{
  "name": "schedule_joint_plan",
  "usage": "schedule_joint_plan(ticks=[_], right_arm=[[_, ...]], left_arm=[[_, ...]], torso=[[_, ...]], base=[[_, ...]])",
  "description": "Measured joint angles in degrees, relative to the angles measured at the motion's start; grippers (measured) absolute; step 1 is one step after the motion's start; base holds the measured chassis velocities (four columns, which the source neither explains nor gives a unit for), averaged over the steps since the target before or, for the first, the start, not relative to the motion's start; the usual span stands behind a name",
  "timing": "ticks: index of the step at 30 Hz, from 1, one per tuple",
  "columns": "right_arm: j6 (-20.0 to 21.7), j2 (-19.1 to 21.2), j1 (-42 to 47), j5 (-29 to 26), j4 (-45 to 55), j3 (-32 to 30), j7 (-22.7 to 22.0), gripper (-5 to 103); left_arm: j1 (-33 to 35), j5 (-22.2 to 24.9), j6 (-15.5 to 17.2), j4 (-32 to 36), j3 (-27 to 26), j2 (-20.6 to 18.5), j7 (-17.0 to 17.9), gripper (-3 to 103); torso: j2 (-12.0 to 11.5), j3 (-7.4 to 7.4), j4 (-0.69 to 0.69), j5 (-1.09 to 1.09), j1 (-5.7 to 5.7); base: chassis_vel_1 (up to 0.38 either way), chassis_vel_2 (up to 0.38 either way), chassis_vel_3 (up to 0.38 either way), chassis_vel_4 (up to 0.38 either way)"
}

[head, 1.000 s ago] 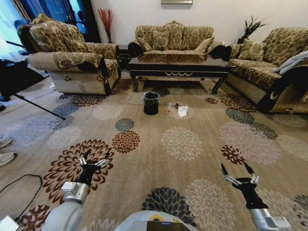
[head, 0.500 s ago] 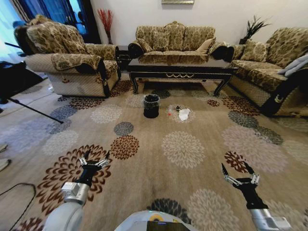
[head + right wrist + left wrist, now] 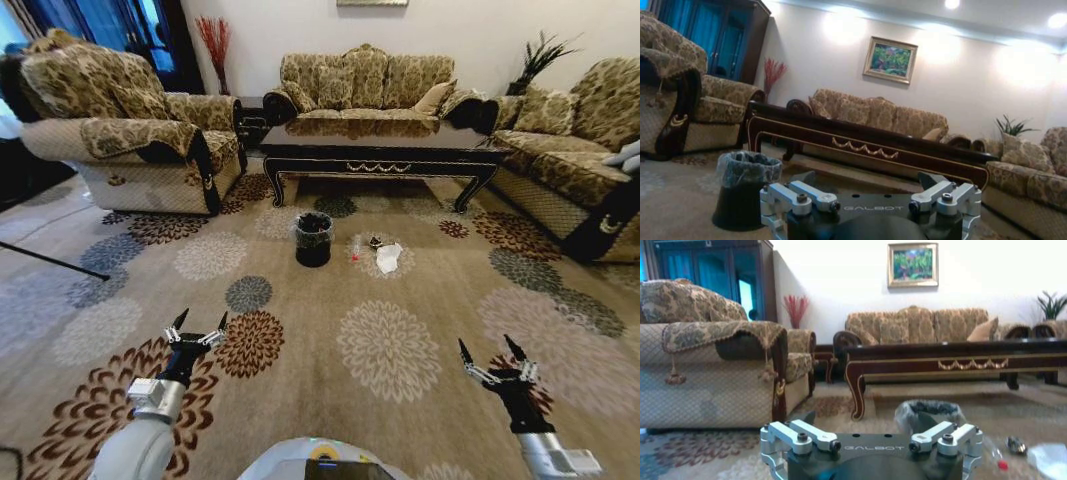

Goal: Move to the front of the table and pick up the trash from the floor, then place it into the trash bin.

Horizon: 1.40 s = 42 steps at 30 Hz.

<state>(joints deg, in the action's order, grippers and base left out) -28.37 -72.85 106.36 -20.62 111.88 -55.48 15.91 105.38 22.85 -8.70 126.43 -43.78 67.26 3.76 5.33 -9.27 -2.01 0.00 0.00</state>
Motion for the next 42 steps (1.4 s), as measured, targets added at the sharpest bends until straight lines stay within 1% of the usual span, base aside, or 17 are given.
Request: schedule_joint_plan(ticks=[8,11,13,16,18,33,39,42], right_arm=[[0.0,-0.1,0.0,0.0,0.3,0.0,0.4,100],[0.0,-0.1,0.1,0.0,0.3,0.1,0.4,100],[0.0,-0.1,0.1,0.0,0.3,0.1,0.4,100],[0.0,-0.1,0.1,0.2,0.4,0.1,0.5,100],[0.0,-0.1,0.1,0.4,0.4,0.3,0.5,100],[0.0,-0.4,0.0,1.4,0.4,0.8,0.5,100],[-0.1,-0.9,0.3,2.3,0.4,1.3,0.4,100],[-0.7,-1.4,0.3,2.5,0.4,2.1,0.3,100]], left_arm=[[-0.3,0.4,-0.9,-0.4,0.0,0.0,0.1,100],[-0.3,0.5,-0.9,-0.4,0.0,0.0,0.1,100],[-0.4,0.5,-0.9,-0.4,0.0,0.0,0.2,100],[-0.5,0.5,-0.9,-0.5,0.0,0.0,0.2,100],[-0.6,0.4,-0.9,-0.7,0.0,0.0,0.3,100],[-0.8,0.4,-0.9,-1.1,-0.1,0.1,0.4,100],[-1.1,-0.1,-0.9,-1.5,0.2,0.4,0.4,100],[-1.1,-1.1,-0.5,-1.7,1.1,0.7,0.3,100]], torso=[[0.0,-0.06,0.00,0.00,0.00],[0.1,-0.09,-0.01,0.03,0.00],[0.1,-0.09,0.01,-0.04,0.00],[0.1,-0.11,0.00,0.03,0.01],[0.1,-0.11,0.00,-0.01,0.00],[0.1,-0.14,0.00,0.00,0.00],[0.1,-0.15,0.00,0.00,0.01],[0.1,-0.17,0.00,-0.01,0.02]], base=[[-0.245,0.261,0.249,-0.263],[-0.330,0.336,0.319,-0.329],[-0.338,0.322,0.340,-0.333],[-0.335,0.338,0.327,-0.341],[-0.329,0.341,0.331,-0.346],[-0.302,0.302,0.301,-0.313],[-0.277,0.272,0.284,-0.281],[-0.201,0.205,0.178,-0.227]])
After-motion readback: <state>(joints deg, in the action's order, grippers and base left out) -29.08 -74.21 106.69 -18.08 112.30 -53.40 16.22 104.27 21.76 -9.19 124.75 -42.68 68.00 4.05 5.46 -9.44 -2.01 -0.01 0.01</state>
